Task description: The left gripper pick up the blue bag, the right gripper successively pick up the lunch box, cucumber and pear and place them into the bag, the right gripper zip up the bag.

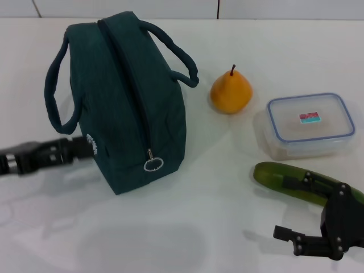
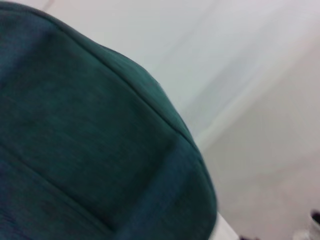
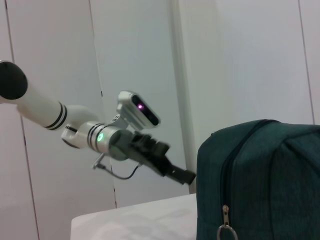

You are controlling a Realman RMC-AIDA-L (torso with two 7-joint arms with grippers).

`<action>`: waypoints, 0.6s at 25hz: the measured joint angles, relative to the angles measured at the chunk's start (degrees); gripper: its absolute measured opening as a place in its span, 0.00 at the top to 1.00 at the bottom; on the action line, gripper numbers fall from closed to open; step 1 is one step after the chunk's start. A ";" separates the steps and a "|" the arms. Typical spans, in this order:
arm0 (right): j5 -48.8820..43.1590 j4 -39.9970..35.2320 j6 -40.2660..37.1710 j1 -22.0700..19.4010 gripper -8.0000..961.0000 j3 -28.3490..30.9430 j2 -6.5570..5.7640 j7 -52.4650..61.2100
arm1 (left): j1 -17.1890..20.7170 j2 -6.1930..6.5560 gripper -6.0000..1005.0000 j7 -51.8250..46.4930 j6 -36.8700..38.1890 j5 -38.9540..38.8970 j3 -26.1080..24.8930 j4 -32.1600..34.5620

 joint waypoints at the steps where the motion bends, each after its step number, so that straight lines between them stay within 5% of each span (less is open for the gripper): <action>1: 0.01 -0.02 0.00 0.03 0.09 0.00 0.00 0.01 | -0.33 0.16 0.13 -1.89 -0.47 0.20 -1.01 0.16; 6: 0.09 0.00 -0.03 0.08 0.09 0.00 -0.02 0.01 | -1.71 1.54 0.13 -13.64 -2.67 0.30 -5.24 2.73; 15: 0.13 -0.02 -0.10 0.08 0.09 0.00 -0.09 -0.06 | -6.09 3.20 0.14 -33.45 -3.70 5.20 -5.51 15.66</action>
